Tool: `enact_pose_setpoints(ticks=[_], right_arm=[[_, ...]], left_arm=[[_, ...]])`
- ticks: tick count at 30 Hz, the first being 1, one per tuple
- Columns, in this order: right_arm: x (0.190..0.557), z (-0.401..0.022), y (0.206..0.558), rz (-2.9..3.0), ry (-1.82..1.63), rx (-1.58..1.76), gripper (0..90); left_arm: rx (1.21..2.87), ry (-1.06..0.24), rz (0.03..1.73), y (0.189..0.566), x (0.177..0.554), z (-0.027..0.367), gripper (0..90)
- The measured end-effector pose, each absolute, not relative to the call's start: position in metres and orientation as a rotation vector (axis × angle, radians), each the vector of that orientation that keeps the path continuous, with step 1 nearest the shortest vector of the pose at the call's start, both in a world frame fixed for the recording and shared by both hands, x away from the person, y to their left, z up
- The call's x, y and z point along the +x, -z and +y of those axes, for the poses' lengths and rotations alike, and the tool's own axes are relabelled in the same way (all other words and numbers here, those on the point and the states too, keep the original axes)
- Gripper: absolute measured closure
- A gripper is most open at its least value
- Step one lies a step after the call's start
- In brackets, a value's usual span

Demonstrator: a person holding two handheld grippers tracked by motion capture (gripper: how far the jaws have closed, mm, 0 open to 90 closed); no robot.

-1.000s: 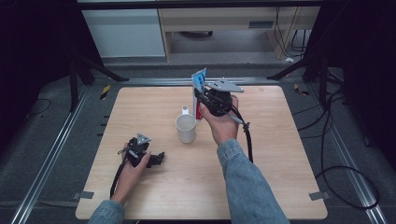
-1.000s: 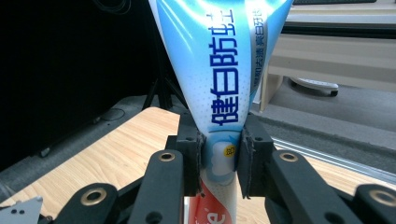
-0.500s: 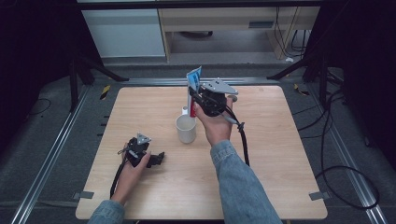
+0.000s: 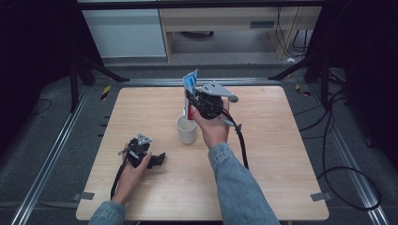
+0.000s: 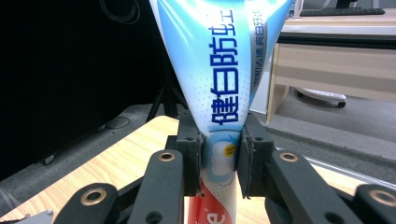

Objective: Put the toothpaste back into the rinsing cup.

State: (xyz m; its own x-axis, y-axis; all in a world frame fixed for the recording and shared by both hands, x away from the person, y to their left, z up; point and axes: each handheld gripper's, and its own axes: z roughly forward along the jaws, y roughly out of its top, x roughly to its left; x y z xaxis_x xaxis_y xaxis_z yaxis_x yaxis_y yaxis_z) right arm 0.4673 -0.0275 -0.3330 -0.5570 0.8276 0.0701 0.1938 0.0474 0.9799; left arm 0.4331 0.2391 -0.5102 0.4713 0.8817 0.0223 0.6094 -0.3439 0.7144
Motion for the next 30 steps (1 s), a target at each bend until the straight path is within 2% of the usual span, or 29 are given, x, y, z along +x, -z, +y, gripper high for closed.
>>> enact_pose_setpoints(ticks=[30], right_arm=[[0.481,-0.023,0.364,1.847,-1.536,1.061,73.3]], left_arm=[[2.079,-0.542,1.232,0.51,0.433,0.239,0.0]])
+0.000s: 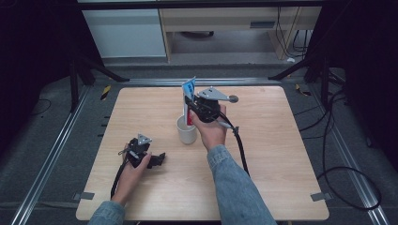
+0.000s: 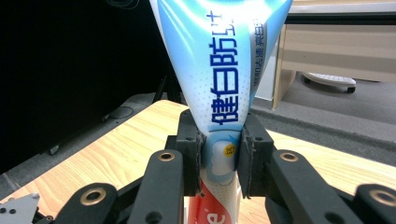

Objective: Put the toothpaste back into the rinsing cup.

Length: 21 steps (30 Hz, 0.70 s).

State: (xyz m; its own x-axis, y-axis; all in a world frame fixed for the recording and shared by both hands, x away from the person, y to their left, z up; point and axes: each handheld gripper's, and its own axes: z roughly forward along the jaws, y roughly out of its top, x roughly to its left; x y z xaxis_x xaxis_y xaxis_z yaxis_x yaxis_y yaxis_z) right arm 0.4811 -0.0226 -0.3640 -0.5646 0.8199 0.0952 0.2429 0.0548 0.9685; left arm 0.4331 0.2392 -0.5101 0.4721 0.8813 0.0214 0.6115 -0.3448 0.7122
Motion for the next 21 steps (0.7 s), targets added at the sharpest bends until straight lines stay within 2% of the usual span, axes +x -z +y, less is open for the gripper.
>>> enact_pose_setpoints(ticks=[21], right_arm=[[0.487,-0.015,0.4,1.904,-1.524,1.123,73.3]], left_arm=[[2.082,-0.541,1.229,0.51,0.433,0.239,0.0]])
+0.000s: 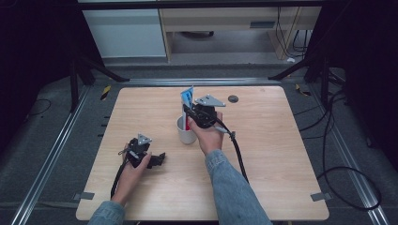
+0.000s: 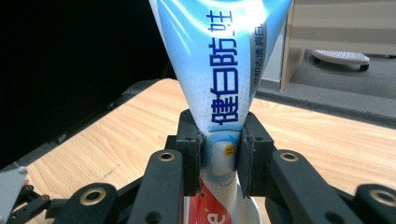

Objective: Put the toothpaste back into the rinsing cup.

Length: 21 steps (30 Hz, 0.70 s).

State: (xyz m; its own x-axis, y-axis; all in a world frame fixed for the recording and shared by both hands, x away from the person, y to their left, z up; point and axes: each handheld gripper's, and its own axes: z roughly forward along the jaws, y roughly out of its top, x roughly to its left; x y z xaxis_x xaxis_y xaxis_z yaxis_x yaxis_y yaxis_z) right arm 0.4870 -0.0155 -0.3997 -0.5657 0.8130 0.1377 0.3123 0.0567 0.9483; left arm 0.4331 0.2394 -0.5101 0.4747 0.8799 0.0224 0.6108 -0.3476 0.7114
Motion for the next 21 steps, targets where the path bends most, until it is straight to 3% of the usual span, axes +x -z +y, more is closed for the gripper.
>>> enact_pose_setpoints(ticks=[21], right_arm=[[0.49,-0.016,0.422,1.93,-1.522,1.182,73.1]], left_arm=[[2.082,-0.541,1.229,0.51,0.433,0.239,0.0]])
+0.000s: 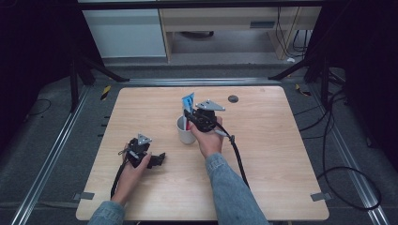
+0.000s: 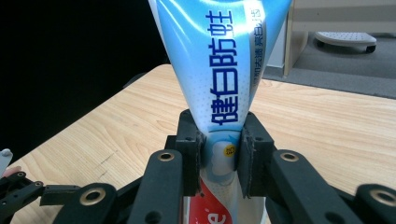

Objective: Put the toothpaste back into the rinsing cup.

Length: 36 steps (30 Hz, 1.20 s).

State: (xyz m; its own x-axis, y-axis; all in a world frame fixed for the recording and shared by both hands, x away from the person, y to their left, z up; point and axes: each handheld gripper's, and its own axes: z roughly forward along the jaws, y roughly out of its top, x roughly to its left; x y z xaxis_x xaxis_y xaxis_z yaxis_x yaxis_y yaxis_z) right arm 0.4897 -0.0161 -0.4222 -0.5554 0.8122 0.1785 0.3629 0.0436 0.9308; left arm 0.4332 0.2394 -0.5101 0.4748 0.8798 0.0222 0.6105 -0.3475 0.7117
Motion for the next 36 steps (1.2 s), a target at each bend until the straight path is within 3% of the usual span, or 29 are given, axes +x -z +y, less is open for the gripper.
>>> enact_pose_setpoints(ticks=[36], right_arm=[[0.4921,-0.0148,0.4276,1.945,-1.566,1.223,72.9]], left_arm=[[2.083,-0.542,1.23,0.51,0.4331,0.2394,0.0]])
